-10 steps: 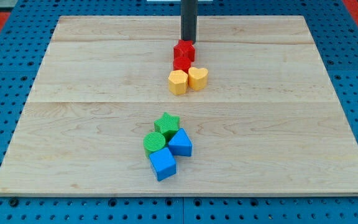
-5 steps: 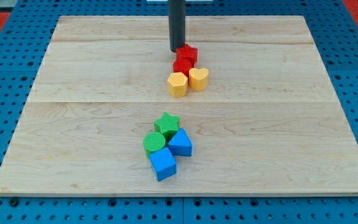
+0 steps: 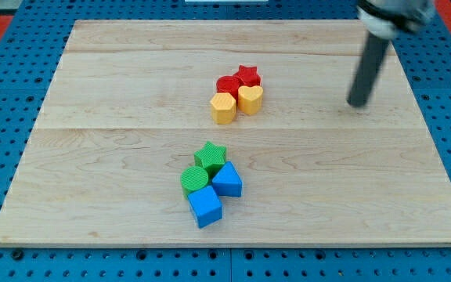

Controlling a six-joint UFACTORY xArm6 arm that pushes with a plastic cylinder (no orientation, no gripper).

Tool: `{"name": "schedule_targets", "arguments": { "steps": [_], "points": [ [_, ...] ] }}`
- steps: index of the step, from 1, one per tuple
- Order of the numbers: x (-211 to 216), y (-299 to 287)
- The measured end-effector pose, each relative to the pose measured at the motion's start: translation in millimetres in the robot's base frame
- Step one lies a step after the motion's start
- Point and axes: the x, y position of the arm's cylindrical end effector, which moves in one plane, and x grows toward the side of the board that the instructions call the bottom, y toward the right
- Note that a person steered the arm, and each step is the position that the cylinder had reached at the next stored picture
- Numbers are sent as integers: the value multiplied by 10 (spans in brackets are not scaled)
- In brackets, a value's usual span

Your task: Move the green star to the bottom of the yellow hexagon

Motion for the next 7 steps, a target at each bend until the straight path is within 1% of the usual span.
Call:
{"name": "schedule_targets", "arguments": {
  "steps": [1, 2, 3, 5, 6, 7],
  "points": [
    [991, -177],
    [1677, -628],
    [1785, -1006],
    [1757, -2205],
    [1735, -2597],
    [1530, -2639]
  ]
}}
